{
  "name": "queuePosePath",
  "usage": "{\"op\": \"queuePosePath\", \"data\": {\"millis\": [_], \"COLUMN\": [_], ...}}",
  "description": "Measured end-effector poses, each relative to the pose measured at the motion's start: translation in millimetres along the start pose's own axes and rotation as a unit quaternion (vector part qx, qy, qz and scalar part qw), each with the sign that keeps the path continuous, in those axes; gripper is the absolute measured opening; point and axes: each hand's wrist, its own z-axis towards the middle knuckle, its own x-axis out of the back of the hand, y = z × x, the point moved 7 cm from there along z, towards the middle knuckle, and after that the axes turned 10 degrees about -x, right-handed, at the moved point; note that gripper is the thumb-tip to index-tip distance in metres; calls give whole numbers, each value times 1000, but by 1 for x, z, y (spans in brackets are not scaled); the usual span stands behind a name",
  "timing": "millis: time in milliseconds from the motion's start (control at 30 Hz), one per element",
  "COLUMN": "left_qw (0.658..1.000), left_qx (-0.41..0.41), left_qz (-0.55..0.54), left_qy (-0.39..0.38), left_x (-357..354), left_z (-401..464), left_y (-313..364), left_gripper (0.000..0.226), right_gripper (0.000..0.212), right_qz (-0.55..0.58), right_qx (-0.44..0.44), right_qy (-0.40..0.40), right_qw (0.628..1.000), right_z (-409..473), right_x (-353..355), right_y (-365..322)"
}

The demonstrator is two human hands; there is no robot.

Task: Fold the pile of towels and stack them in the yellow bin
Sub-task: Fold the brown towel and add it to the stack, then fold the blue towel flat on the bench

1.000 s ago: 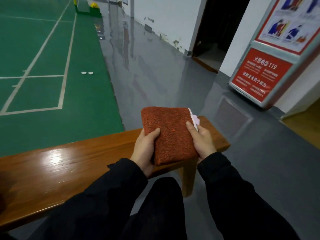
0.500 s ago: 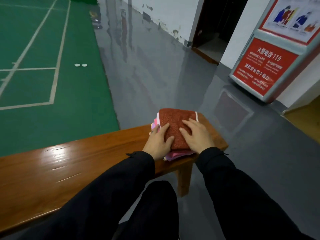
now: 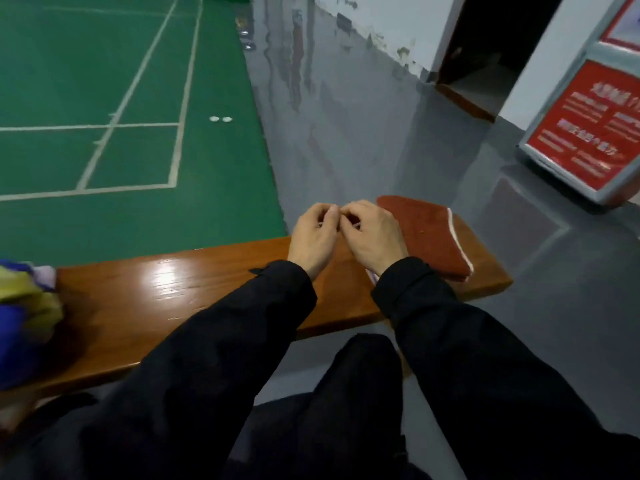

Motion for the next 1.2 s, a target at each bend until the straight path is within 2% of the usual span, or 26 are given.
{"op": "queuePosePath", "data": {"millis": [233, 333, 367, 433, 467, 533, 567, 600, 667, 767, 833, 900, 967, 1033, 1100, 1133, 1200], "left_qw": [991, 974, 956, 880, 829, 734, 704, 691, 710, 762, 753, 734, 728, 746, 773, 786, 798], "left_qx": [65, 53, 31, 2, 21, 109, 157, 195, 217, 160, 139, 120, 85, 20, -83, -136, -221], "left_qz": [100, 208, 277, 456, 540, 653, 678, 683, 661, 623, 642, 668, 677, 653, 600, 567, 518], "left_qy": [62, 74, 92, 131, 143, 151, 144, 133, 115, 67, 35, 34, 68, 130, 189, 206, 213], "left_x": [177, 250, 278, 334, 362, 413, 433, 447, 461, 455, 452, 453, 456, 454, 443, 433, 408], "left_z": [-43, -77, -89, -115, -127, -149, -157, -164, -173, -173, -172, -170, -171, -173, -174, -174, -169], "left_y": [-25, -25, -25, -22, -24, -34, -41, -48, -63, -72, -72, -69, -57, -32, 5, 27, 68], "left_gripper": [31, 28, 28, 30, 33, 44, 52, 59, 60, 44, 37, 25, 19, 18, 18, 17, 17], "right_gripper": [20, 18, 16, 16, 16, 15, 15, 14, 15, 16, 15, 15, 15, 15, 14, 21, 51], "right_qz": [55, 71, 83, 99, 106, 113, 115, 116, 110, 101, 99, 99, 98, 106, 152, 197, 290], "right_qx": [62, 95, 104, 118, 125, 133, 133, 133, 133, 134, 131, 128, 125, 120, 114, 112, 121], "right_qy": [-147, -206, -222, -249, -262, -281, -286, -289, -290, -303, -307, -306, -303, -304, -309, -318, -343], "right_qw": [986, 971, 966, 956, 951, 944, 942, 941, 941, 938, 938, 938, 940, 939, 932, 920, 885], "right_z": [-28, -57, -67, -83, -89, -100, -103, -105, -108, -110, -110, -108, -106, -106, -107, -108, -112], "right_x": [-110, -151, -161, -176, -181, -191, -194, -196, -199, -198, -197, -193, -187, -181, -176, -172, -158], "right_y": [-144, -196, -210, -232, -240, -249, -252, -253, -254, -253, -251, -248, -245, -244, -246, -250, -263]}}
